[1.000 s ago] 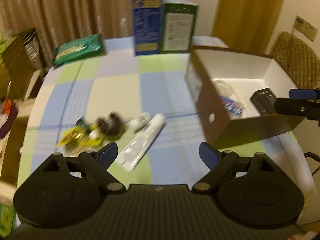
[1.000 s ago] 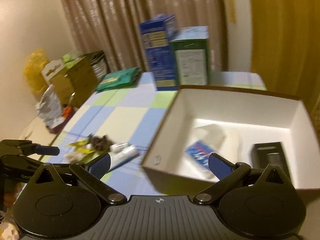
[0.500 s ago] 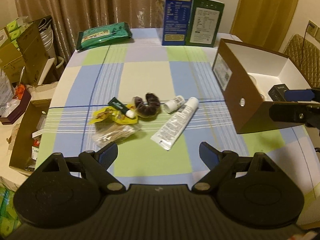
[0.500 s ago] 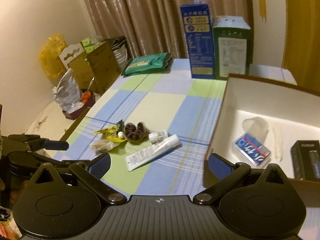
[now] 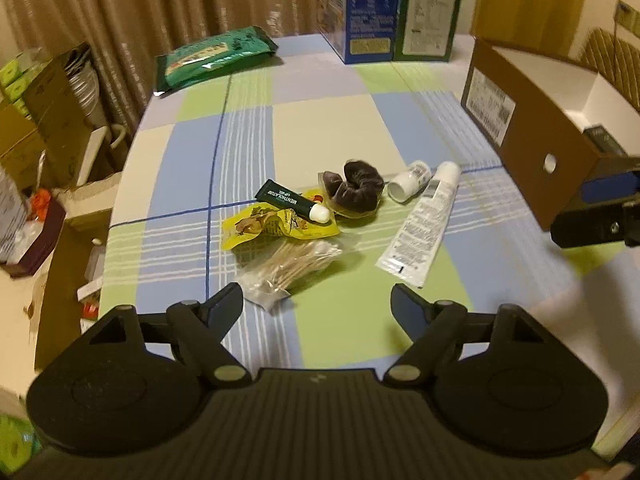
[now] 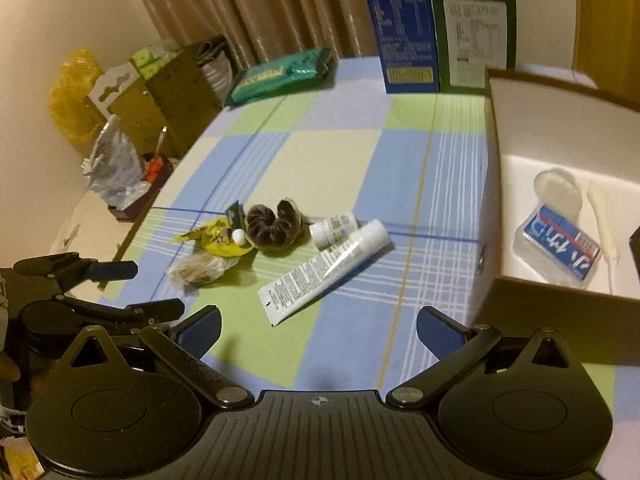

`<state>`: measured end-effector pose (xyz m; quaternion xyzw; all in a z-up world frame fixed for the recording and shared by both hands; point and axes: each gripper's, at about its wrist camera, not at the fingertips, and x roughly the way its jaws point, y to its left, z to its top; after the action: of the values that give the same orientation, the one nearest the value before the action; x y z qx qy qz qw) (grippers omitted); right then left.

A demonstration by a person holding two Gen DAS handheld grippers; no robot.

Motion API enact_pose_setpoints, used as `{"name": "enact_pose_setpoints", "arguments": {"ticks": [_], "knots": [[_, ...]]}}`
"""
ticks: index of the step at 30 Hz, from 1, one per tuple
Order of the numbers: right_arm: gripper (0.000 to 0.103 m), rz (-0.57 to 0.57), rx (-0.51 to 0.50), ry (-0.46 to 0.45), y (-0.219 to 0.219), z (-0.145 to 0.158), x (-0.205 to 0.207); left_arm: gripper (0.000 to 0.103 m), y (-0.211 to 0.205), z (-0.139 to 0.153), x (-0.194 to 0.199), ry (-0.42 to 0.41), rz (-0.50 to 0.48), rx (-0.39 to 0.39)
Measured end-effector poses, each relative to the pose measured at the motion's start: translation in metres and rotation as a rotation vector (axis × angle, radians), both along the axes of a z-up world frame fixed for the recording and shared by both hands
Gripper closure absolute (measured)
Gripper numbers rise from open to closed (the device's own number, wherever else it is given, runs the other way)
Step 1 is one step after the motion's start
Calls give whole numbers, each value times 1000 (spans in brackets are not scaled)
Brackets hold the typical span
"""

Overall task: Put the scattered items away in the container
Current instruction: 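Withdraw both tools from the brown box toward the scattered items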

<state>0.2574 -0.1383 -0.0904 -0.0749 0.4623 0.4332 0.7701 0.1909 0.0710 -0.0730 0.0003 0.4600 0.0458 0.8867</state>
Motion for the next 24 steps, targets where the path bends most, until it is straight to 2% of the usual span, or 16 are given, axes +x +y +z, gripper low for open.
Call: {"name": "enact_pose_setpoints", "arguments": {"ticks": [3, 5, 16, 20, 21, 22, 24], "knots": [[2, -29, -22, 11, 10, -9, 3, 31, 7, -13, 9, 17, -45, 18], [2, -47, -32, 20, 15, -15, 5, 39, 10, -20, 15, 28, -79, 32], [2, -139, -60, 76, 35, -34, 17, 40, 11, -51, 50, 66, -252, 107], [2, -156, -71, 76, 45, -39, 20, 53, 6, -60, 54, 61, -285, 156], [2, -159, -75, 78, 47, -41, 21, 56, 7, -61, 54, 56, -287, 152], [2, -161, -78, 78, 49, -42, 22, 65, 8, -61, 55, 56, -288, 145], [2, -163, -86, 81, 54, -46, 23, 69, 10, -60, 53, 56, -291, 128]]}}
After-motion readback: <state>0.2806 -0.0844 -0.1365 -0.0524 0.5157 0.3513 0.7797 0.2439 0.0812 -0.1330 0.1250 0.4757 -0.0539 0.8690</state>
